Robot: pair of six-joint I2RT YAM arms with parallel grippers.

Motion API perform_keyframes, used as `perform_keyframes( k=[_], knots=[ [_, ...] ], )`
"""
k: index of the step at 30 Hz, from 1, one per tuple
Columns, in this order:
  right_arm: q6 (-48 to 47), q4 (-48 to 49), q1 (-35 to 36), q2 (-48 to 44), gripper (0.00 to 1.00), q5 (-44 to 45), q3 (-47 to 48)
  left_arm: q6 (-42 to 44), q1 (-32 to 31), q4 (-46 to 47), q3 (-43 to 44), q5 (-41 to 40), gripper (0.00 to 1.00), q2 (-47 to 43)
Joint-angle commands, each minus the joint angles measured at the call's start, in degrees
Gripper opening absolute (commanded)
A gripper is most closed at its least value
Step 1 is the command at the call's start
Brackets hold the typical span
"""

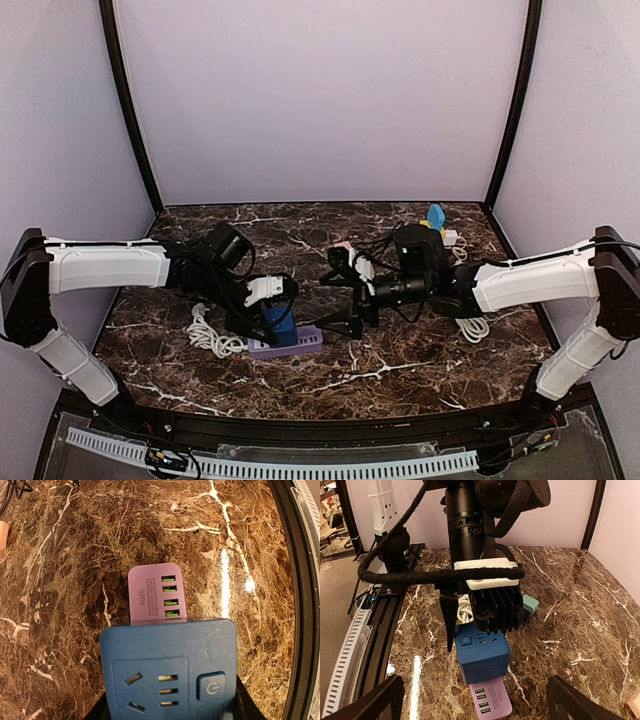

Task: Insert the plug
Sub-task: Insert the plug into the socket.

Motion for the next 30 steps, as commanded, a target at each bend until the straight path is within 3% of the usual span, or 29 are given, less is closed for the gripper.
perform_keyframes(
  k=[1,7,14,23,30],
  knots=[
    [0.15,0.55,-0.46,1.38,0.99,-0.81,1.46,1.09,-0.75,0.93,-2.67,-6.8,0.01,1.13],
    [-0.03,0.02,-0.42,1.4,0.99,-0.75,1.59,4.01,-0.81,-3.17,-1.91,-4.75,0.01,2.61],
    [-0.21,-0.26,-0.44,1.46,0.99,-0.96,1.54,1.31,-0.87,-9.84,-0.37,-0.44,0.01,4.22],
    [1.03,-0.92,-0.43,2.8,0.99,-0.58,2.78,3.24,-4.42,-10.47,-3.71,-10.23,0.01,9.75],
    [1.01,-0.21,-0.5,2.32,0.99,0.95,2.0,3.33,-4.91,-15.88,-1.05,-7.29,0.01,12.67]
  ],
)
